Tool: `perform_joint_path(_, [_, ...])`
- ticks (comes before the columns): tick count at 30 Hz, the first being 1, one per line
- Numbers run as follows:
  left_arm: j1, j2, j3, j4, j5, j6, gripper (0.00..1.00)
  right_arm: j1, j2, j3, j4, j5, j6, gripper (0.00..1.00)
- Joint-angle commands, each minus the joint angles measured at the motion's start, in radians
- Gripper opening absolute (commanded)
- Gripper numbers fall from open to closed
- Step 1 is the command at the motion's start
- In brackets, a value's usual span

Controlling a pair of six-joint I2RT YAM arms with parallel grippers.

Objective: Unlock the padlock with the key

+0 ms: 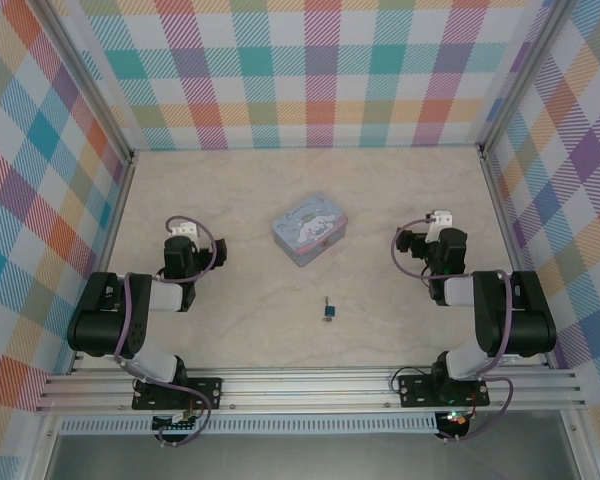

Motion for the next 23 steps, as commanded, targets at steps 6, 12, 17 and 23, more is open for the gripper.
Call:
perform_joint_path(6, [0.005, 0.003, 0.024, 0.053, 0.004, 0.018, 1.00, 0.000, -0.007, 0.000, 0.006, -0.017, 0.009, 1.00])
perform_joint_path(12, [0.000, 0.003, 0.027, 0.049, -0.002, 0.021, 1.00, 0.000, -0.007, 0.000, 0.007, -0.017, 0.010, 1.00])
perform_joint_path(17, [0.000, 0.003, 0.026, 0.049, -0.002, 0.022, 1.00, 0.006, -0.006, 0.009, -0.007, -0.016, -0.001, 1.00])
perform_joint_path(23, [0.000, 0.004, 0.026, 0.049, -0.003, 0.021, 1.00, 0.009, -0.005, 0.008, -0.005, -0.011, -0.004, 1.00])
